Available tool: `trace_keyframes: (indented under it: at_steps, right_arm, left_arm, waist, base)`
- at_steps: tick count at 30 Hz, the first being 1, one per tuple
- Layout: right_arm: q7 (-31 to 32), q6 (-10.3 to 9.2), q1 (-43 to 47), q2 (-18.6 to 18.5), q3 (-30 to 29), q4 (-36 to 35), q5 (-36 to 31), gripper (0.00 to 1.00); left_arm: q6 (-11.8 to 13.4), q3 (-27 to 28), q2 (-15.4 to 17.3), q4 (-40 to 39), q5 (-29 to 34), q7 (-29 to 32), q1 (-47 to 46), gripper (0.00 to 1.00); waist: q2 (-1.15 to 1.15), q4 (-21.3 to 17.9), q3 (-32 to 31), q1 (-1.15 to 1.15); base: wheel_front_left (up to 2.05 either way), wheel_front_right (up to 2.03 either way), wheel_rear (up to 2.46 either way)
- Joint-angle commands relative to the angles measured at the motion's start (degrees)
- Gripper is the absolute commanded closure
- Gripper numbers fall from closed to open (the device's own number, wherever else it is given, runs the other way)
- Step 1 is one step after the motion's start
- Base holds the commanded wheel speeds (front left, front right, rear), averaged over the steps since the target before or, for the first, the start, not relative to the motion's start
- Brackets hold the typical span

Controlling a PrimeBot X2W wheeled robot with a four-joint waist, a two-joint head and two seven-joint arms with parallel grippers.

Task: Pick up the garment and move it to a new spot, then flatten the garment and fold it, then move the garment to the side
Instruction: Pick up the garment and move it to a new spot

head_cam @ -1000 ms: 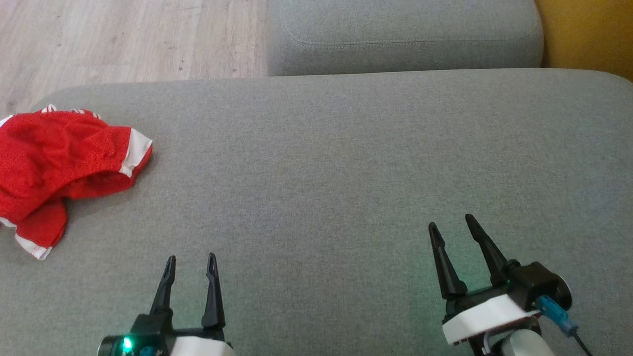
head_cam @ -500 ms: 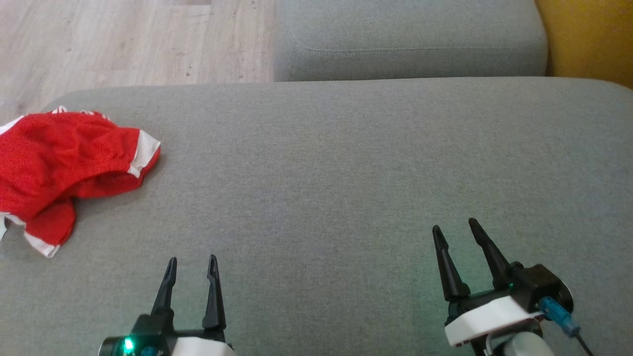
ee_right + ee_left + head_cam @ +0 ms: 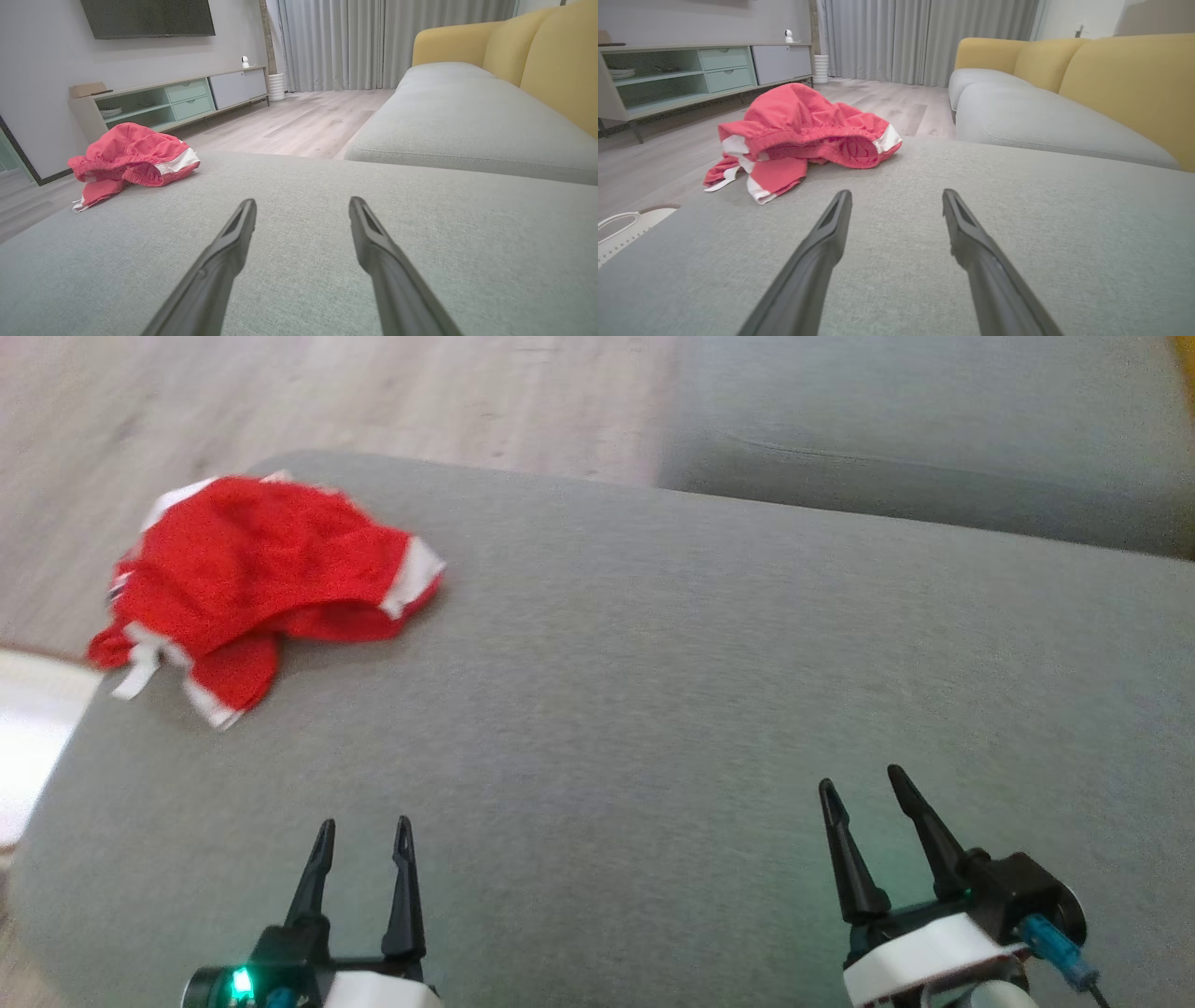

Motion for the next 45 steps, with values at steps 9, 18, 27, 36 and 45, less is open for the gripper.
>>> trace_keyframes:
  at_steps: [9,18,27,36,45]
  right_arm:
    - [-0.63,-0.04,-3.19,-0.4,2.06,-1.96,-0.99,0.0]
    - [-0.63,-0.04,-4.35,-0.4,2.47,-2.23,-2.52,0.0]
    - [-0.63,-0.04,-6.26,-0.4,0.15,-4.44,-5.48,0.0]
    - [0.55,-0.04,-11.12,-0.4,-0.01,-7.35,-8.81,0.0]
    - [2.34,-0.04,-16.0,-0.4,0.68,-9.93,-12.04,0.0]
  left_arm:
    - [0.89,2.49,0.84,-2.74,-0.9,-0.47,-0.22,0.0]
    - [1.94,3.55,1.18,-4.38,-1.52,-1.07,-0.56,0.0]
    - [0.89,6.66,6.24,-13.26,-1.08,0.67,-11.15,0.0]
    - [-4.92,9.95,17.83,-11.53,-1.19,12.5,-33.37,0.0]
    - [-11.14,9.15,20.77,4.9,-9.05,23.6,-47.26,0.0]
  waist:
    - [0.0,10.68,1.06,0.0]
    - [0.0,9.65,3.24,0.0]
    - [0.0,5.46,7.85,0.0]
    - [0.0,0.17,15.69,0.0]
    - [0.0,-5.02,25.1,0.0]
  base:
    - [0.0,0.0,0.0]
    - [0.0,0.0,0.0]
    - [0.0,0.0,0.0]
    - [0.0,0.0,0.0]
    - [0.0,0.0,0.0]
